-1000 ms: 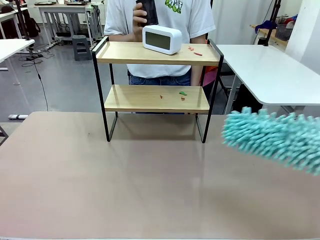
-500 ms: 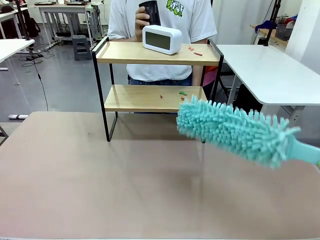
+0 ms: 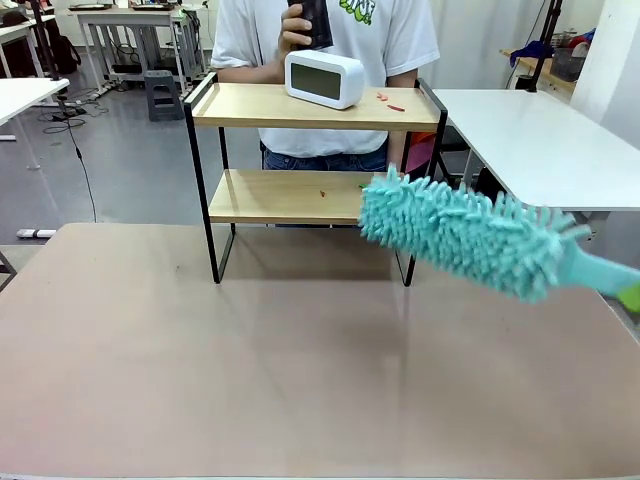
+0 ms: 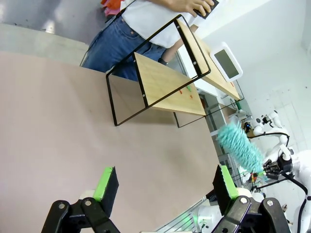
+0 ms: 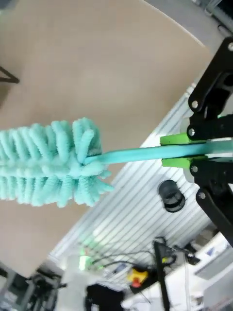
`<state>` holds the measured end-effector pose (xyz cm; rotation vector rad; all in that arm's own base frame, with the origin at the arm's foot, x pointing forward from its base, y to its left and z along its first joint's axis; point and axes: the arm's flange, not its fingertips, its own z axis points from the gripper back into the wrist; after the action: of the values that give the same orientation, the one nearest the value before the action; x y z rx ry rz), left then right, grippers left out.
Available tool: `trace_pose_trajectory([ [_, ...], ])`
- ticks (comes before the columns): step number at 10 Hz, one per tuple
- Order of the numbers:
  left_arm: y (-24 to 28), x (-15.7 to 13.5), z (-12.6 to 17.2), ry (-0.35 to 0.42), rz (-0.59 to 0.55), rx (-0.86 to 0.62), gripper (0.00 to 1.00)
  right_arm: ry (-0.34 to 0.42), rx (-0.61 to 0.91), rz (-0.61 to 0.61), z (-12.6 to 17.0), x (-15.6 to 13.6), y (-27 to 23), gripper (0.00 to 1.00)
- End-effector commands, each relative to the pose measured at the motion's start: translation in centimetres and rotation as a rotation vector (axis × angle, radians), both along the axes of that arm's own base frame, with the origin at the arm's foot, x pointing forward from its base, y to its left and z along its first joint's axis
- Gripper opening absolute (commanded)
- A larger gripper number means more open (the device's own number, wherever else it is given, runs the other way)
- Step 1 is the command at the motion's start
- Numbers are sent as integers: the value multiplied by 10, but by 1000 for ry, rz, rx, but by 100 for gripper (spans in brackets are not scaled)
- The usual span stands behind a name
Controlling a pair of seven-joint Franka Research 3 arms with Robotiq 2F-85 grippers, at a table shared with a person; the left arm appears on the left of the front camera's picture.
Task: Clean the shelf.
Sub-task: Clean the specific tier of the Shelf with the Duster once objects are removed.
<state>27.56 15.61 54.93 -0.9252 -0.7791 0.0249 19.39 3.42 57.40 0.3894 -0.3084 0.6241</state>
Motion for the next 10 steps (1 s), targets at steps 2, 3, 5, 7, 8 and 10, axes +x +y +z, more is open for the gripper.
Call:
trace_pose_trajectory([
  [2, -3, 2, 1, -26, -6, -6, 100, -59, 38, -106, -4, 62, 44, 12],
  [3, -3, 2, 1, -26, -6, -6, 100, -40, 21, -116, -6, 80, 54, 12],
  [5, -3, 2, 1, -26, -6, -6, 100, -46, 9, -139, -13, 103, 68, 12],
  [7, -3, 2, 1, -26, -6, -6, 100, -138, 4, -213, -25, 122, 87, 12],
  [8, -3, 2, 1, -26, -6, -6, 100, -128, -15, -215, -32, 129, 94, 12],
  [10, -3, 2, 1, -26, -6, -6, 100, -167, 15, -249, -40, 139, 101, 12],
])
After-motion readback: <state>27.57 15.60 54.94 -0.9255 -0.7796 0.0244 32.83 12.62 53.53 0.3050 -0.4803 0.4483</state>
